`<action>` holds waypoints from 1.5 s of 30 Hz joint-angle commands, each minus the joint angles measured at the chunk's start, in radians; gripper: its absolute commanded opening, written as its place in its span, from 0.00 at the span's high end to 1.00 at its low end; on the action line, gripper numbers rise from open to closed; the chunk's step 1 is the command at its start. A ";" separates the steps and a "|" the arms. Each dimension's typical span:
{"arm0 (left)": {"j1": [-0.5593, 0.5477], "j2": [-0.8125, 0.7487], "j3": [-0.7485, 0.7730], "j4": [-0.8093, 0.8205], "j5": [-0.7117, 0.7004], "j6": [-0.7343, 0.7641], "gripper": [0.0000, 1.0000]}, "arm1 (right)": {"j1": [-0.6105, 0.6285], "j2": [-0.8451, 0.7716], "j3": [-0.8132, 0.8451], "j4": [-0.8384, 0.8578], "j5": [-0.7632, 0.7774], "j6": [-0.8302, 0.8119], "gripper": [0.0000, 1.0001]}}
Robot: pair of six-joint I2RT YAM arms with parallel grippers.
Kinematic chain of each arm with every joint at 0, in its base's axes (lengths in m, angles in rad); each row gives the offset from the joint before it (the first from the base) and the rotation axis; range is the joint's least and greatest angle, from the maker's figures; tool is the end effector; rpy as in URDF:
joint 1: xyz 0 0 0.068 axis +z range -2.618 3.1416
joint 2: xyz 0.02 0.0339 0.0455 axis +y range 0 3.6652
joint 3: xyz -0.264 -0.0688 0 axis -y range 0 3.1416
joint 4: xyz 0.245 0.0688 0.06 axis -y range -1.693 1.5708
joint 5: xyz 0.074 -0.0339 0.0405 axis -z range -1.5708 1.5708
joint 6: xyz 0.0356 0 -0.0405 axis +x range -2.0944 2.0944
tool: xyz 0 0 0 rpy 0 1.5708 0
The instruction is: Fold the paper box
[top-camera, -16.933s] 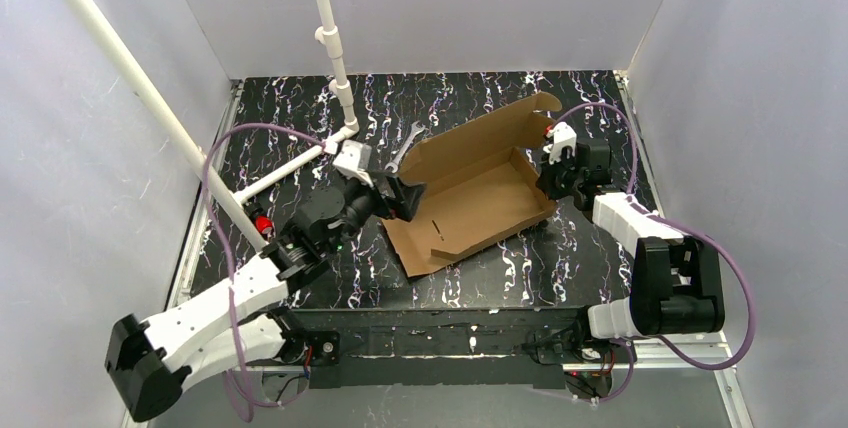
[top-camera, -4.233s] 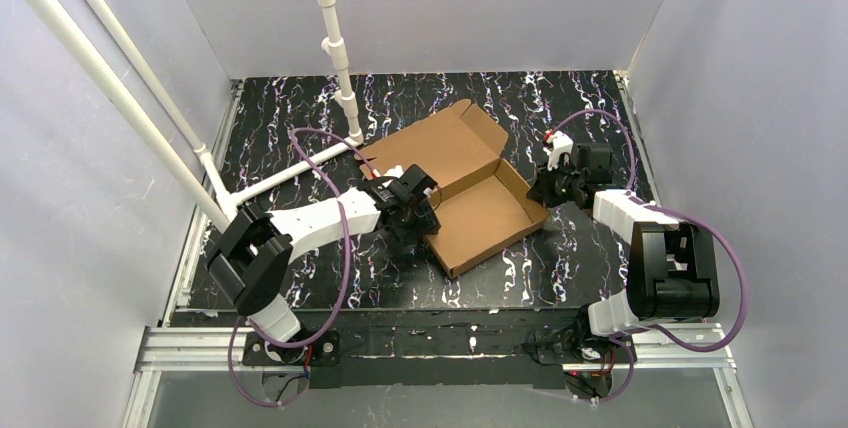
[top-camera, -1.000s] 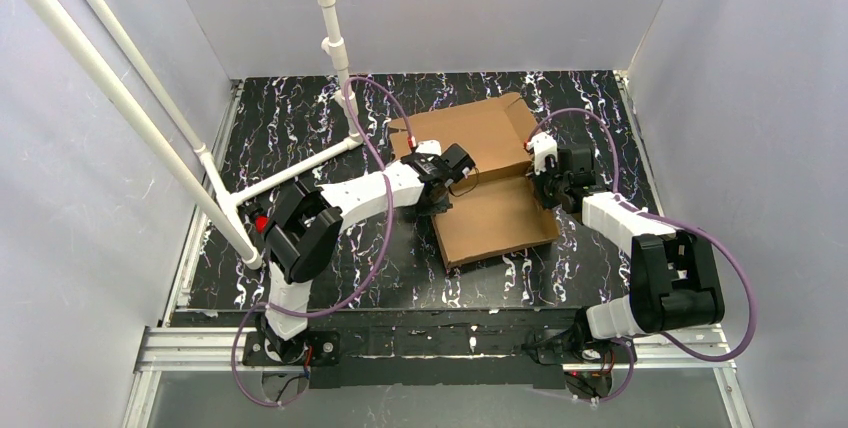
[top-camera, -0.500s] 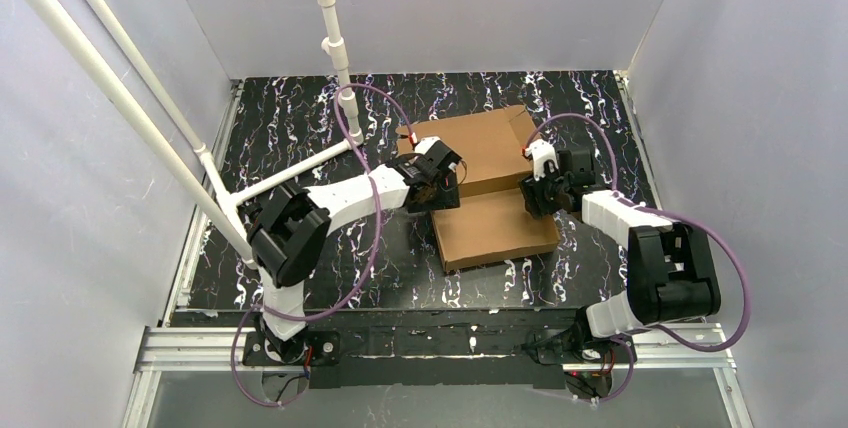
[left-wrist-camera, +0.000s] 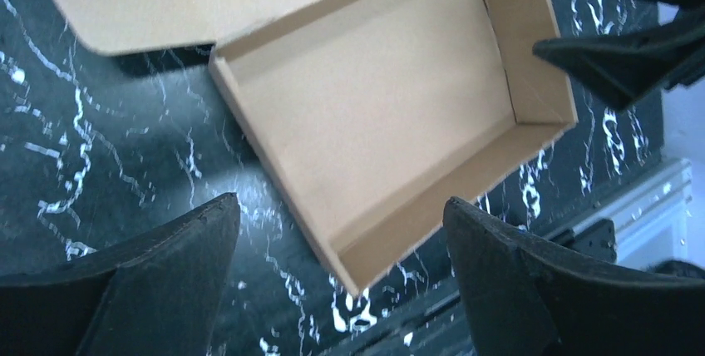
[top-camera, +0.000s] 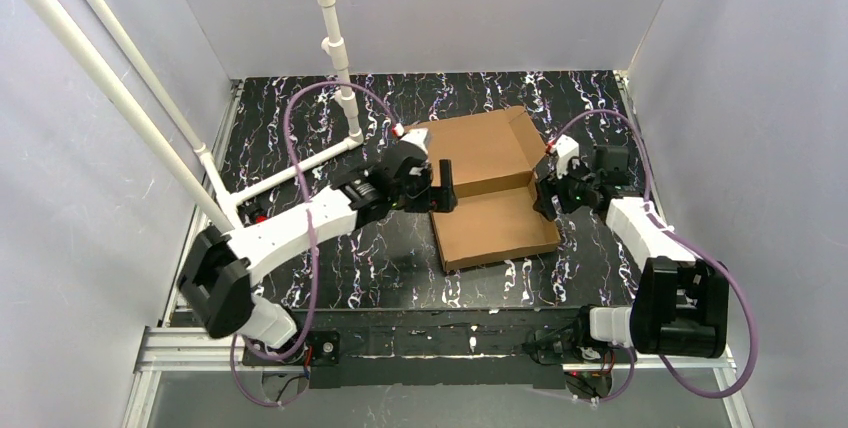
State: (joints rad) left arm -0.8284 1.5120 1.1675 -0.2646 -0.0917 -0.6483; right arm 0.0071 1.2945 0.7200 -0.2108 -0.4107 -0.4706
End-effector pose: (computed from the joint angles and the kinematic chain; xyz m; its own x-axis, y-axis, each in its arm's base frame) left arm 0.2357 -0.2521 0.2882 -0.7207 -0.1039 -0.6854 0.3109 0.8353 -0.4535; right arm 0.2616 0.0161 0.2093 -0.4992 -0.4193 -0.7583 -0.5780 0.8131 -0.0690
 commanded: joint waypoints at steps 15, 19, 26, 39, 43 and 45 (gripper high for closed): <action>0.049 -0.787 -0.690 0.313 0.119 -0.145 0.02 | -0.173 -0.049 0.161 -0.240 -0.471 -0.172 0.11; 0.051 -0.881 -0.753 0.322 0.128 -0.133 0.02 | -0.174 0.014 0.247 -0.114 -0.452 -0.013 0.02; 0.052 -0.951 -0.747 0.193 0.106 -0.095 0.02 | -0.162 0.291 0.477 0.014 -0.218 0.320 0.05; 0.053 -0.905 -0.648 0.070 0.000 0.028 0.02 | -0.014 0.654 0.806 -0.073 -0.064 0.441 0.20; 0.054 -0.884 -0.647 0.077 -0.006 0.027 0.02 | -0.012 0.714 0.845 -0.070 -0.021 0.464 0.38; 0.053 -0.869 -0.639 0.076 -0.006 0.026 0.02 | -0.012 0.739 0.859 -0.063 -0.042 0.483 0.55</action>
State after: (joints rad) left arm -0.7807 0.6258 0.4873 -0.1738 -0.0700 -0.6460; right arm 0.0109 2.0010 1.5131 -0.2749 -0.4801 -0.0372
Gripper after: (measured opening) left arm 0.983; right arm 0.591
